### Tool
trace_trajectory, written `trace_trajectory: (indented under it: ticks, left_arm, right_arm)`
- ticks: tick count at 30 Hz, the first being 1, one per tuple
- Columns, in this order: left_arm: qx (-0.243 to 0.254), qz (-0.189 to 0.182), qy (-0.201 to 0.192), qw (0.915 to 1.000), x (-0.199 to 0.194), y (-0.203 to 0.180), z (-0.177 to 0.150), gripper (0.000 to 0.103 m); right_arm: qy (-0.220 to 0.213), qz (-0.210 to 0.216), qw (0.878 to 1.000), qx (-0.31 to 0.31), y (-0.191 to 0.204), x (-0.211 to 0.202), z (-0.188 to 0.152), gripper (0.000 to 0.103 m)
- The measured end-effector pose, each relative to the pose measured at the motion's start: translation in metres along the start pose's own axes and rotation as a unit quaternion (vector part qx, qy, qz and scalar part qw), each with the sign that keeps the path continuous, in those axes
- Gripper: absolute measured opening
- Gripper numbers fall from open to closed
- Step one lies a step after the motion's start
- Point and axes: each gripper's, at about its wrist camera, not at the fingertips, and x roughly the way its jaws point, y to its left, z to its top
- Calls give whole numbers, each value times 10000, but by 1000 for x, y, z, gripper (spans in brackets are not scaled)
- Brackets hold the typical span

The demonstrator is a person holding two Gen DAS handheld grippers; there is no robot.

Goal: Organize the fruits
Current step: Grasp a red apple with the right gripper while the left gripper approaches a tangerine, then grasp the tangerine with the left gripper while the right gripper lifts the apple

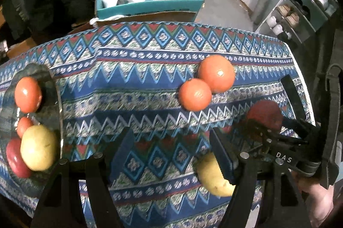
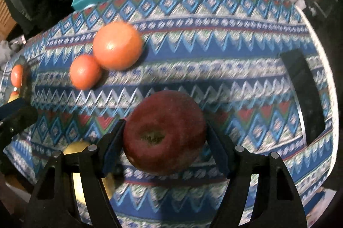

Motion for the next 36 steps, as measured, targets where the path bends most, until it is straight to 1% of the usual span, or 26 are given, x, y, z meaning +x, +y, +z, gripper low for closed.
trace_trajectory:
  ticks: [5,14,18,20,21,23,25,26,29,32,36]
  left_arm:
    - [129,-25,40,9999,16,-10,14,77]
    - [259,-18,204,9995,47,-26,26,77]
    - [140,-21,261,9996,59,-26,30,77]
    - [43,-62,241,9997,62,-26,32,77]
    - [38,-70,219,9997,63,-27,33,77]
    - [109,-81,193,9997,65,-30,33,72]
    - [194,-79,216,9995,68,-33,34,55]
    - [228,-96,253,9994,70,-35,34,50]
    - [266,-71,185,9995,71,-36,32,50]
    - [197,-132,134,9996,69,-32,32,48]
    - [229,-73,-23,9997,61,-32,29,47]
  right_arm:
    - [-286,-209,9994,-54,-11,-5,17,74]
    - [-389,-250,9988,-141,-18,0,28,74]
    - [-369,-188,9991,-124,-24,4,29,74]
    - [-375,-272,9989,-123,-26,6,30,74]
    - [-370,-245,9990,-94,-28,6,31,74]
    - [-323,-113,9994,4,-33,8,32,74]
    - [-307,-158,9994,5,-34,10,32,74]
    - [-306,-174,9994,-4,-35,10,31,74]
    - [-302,-149,9994,33,-39,10,30,74]
    - [-324,-112,9994,58,-40,8,29,74]
    - [-395,-124,9991,-5,-38,3,31,74]
